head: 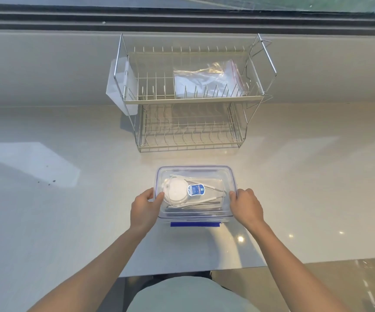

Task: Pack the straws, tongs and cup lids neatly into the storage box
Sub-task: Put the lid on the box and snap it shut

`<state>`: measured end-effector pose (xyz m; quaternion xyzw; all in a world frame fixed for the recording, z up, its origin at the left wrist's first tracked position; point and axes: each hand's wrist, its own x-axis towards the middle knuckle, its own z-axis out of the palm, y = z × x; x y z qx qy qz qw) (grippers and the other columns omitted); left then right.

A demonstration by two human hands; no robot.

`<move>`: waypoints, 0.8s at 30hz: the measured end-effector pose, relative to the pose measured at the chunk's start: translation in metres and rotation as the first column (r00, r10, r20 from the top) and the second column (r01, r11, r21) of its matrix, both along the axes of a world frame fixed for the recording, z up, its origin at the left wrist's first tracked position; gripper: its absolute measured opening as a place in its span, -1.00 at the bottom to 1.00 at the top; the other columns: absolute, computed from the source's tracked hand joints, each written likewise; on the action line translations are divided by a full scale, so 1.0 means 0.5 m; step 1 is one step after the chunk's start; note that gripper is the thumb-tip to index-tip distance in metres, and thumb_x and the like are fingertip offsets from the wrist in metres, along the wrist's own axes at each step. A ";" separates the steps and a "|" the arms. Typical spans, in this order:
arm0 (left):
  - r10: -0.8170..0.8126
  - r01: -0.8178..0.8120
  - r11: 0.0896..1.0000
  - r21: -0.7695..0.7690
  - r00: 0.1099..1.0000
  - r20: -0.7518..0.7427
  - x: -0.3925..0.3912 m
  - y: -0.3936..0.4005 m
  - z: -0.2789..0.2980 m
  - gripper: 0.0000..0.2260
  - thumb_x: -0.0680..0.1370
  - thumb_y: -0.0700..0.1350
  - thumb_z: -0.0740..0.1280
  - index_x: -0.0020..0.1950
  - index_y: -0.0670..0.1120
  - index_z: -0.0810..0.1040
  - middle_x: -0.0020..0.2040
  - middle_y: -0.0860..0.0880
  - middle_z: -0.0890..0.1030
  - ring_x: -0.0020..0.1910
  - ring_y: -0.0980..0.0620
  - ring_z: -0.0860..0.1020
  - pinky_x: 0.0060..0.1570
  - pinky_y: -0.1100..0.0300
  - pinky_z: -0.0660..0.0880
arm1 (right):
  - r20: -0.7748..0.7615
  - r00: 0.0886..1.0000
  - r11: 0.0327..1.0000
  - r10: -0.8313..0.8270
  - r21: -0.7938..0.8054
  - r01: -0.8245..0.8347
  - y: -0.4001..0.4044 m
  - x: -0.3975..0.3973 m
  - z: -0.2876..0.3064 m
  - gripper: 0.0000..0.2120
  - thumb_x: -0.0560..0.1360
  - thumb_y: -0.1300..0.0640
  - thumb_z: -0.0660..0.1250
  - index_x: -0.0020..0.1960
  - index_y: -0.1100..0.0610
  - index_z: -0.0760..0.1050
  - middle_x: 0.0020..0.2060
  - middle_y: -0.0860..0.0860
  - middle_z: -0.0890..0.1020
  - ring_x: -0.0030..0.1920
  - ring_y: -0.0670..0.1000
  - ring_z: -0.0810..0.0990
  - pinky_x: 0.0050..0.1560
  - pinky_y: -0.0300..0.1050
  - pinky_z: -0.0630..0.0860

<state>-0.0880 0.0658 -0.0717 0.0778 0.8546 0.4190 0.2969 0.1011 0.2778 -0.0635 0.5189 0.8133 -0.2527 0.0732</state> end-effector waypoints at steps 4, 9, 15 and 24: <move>-0.024 0.023 1.000 -0.014 0.999 -0.032 0.008 -0.001 0.004 -0.77 0.63 0.07 0.33 0.17 0.01 0.68 0.02 0.11 0.70 0.06 -0.04 0.62 0.07 0.03 0.56 | 0.075 0.996 0.998 0.054 -0.037 -0.051 0.010 0.003 0.001 -0.63 0.72 -0.02 0.07 -0.07 0.21 0.48 0.03 0.20 0.56 -0.14 0.20 0.49 -0.12 -0.03 0.42; -0.030 0.029 0.999 -0.035 0.999 -0.017 -0.001 0.006 0.000 -0.77 0.62 0.06 0.34 0.11 -0.05 0.66 0.01 0.00 0.70 0.06 -0.11 0.63 0.09 -0.06 0.59 | 0.026 1.000 0.999 -0.005 -0.040 0.006 0.001 0.011 -0.006 -0.64 0.71 -0.02 0.10 -0.15 0.17 0.42 0.01 0.18 0.52 -0.16 0.20 0.49 -0.14 -0.03 0.41; -0.075 0.077 0.995 -0.066 0.997 0.033 -0.017 0.015 -0.002 -0.64 0.62 0.05 0.34 0.39 -0.01 0.57 0.19 -0.09 0.67 0.23 -0.12 0.57 0.21 -0.09 0.56 | -0.161 0.964 0.960 -0.211 -0.220 0.174 0.008 0.010 -0.015 -0.67 0.63 0.01 0.19 -0.18 0.22 0.49 -0.26 0.09 0.59 -0.21 0.17 0.55 -0.23 -0.02 0.41; 0.061 -0.076 0.996 0.035 0.945 0.320 -0.070 0.022 -0.014 -0.61 0.57 0.12 0.44 0.21 -0.16 0.66 0.19 -0.12 0.69 0.23 -0.18 0.62 0.32 -0.14 0.53 | -0.306 0.818 0.788 -0.486 -0.559 0.259 0.047 0.022 -0.038 -0.55 0.66 -0.11 0.27 -0.01 0.32 0.52 -0.11 0.13 0.63 -0.12 0.11 0.59 0.10 0.17 0.61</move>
